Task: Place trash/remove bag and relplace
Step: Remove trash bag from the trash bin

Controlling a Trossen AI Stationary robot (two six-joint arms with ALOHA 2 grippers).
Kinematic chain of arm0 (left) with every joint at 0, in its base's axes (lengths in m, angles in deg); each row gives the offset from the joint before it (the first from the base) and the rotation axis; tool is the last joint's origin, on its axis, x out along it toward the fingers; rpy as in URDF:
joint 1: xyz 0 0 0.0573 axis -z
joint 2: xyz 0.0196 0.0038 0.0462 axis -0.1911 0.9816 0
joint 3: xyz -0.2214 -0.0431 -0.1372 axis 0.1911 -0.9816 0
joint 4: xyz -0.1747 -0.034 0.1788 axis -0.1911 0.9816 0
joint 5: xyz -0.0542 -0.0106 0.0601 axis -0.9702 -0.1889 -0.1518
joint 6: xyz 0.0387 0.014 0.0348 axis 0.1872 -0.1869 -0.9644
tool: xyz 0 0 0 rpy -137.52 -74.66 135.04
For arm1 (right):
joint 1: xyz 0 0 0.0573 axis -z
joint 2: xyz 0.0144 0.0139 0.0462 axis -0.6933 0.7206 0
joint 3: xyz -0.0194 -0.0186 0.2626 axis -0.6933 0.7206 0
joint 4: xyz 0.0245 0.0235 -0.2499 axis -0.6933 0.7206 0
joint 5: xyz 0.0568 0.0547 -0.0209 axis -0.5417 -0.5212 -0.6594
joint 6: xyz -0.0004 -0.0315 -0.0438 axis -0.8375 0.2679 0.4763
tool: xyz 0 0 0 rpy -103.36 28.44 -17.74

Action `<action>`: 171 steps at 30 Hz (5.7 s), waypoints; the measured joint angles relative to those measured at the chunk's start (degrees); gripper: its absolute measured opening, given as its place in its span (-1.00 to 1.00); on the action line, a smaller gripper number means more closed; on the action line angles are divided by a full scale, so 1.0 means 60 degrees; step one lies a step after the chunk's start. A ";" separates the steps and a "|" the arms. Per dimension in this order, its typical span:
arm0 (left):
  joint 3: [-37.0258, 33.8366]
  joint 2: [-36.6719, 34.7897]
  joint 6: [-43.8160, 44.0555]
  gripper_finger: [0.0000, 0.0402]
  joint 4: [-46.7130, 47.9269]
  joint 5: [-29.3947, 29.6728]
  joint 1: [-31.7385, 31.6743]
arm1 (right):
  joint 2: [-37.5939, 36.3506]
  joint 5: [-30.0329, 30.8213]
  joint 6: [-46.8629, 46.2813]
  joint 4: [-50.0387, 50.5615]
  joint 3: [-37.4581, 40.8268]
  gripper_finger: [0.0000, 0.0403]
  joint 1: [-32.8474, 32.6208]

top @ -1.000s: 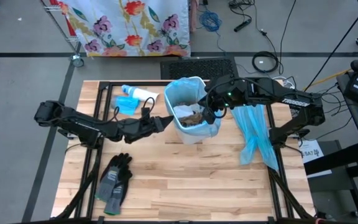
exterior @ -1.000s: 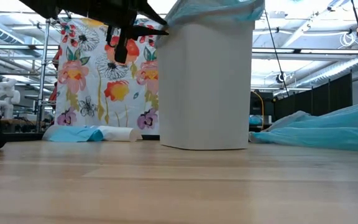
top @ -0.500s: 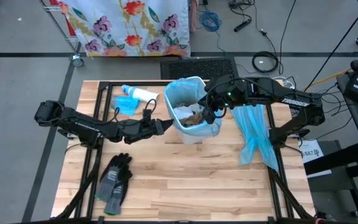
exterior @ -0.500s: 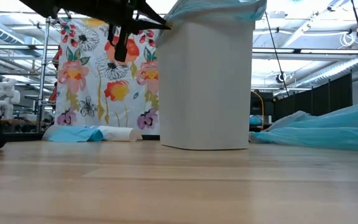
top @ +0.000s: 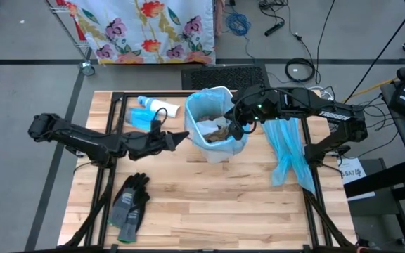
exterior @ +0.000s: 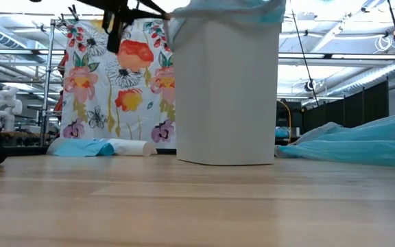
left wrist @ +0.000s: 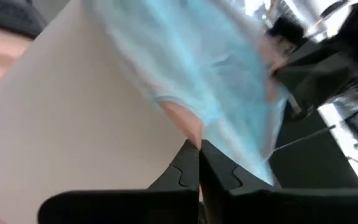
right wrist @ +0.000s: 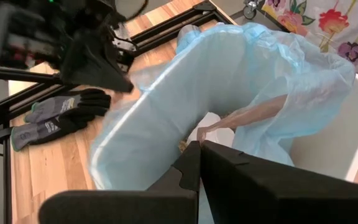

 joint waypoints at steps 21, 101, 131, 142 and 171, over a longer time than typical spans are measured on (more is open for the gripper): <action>0.0061 -0.1815 -0.1436 -1.00 0.0737 0.1108 -0.0007 | 0.0283 -0.0582 0.0009 -0.1160 0.0000 -1.00 -0.0007; 0.5897 0.0686 -0.5173 -0.13 0.4992 -0.2761 -0.1224 | 0.1421 -0.2002 0.1596 -0.5620 -0.0004 -1.00 -0.0120; 0.5894 0.0362 -0.7553 -0.09 0.4632 -0.2015 -0.1731 | 0.0627 -0.2000 0.1503 -0.7244 0.0004 -1.00 0.0071; 0.5893 0.0639 -0.8524 -0.62 0.4069 -0.2607 -0.2340 | 0.0616 -0.2007 0.1402 -0.7559 0.0000 -1.00 0.0468; 0.5969 0.2831 -0.9040 -1.00 0.1740 -0.6483 -0.3712 | 0.0619 -0.2341 0.0991 -0.8437 -0.0004 -1.00 0.0900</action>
